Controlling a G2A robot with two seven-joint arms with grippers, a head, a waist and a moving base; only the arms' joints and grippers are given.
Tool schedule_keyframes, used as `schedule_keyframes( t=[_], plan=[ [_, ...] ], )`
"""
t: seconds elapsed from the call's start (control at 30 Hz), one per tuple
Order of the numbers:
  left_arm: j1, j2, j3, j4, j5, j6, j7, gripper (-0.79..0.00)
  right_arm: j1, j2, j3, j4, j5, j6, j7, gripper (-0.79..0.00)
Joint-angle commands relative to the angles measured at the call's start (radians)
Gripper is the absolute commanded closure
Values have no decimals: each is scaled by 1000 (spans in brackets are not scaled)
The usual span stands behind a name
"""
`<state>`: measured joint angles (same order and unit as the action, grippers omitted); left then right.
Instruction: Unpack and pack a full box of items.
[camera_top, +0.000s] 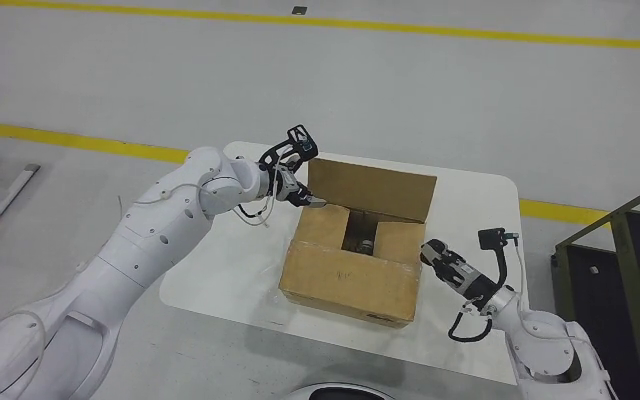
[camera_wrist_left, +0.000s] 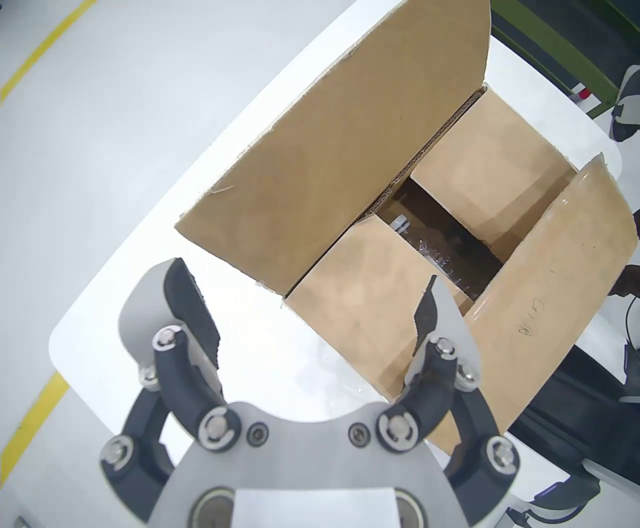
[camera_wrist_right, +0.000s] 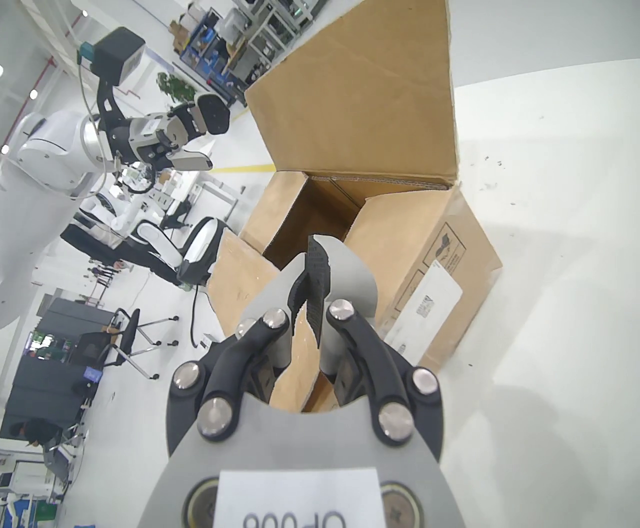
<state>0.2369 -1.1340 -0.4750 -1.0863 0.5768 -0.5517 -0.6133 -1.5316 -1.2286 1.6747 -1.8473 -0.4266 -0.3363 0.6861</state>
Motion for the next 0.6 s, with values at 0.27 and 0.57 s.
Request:
schedule_keyframes(
  t=[0.27, 0.57],
  plan=[
    [0, 0, 0, 0, 0, 0, 0, -785, 117, 16, -24, 77, 58, 87, 149, -477],
    [0, 0, 0, 0, 0, 0, 0, -785, 120, 30, -10, 88, 179, 125, 255, -446]
  ],
)
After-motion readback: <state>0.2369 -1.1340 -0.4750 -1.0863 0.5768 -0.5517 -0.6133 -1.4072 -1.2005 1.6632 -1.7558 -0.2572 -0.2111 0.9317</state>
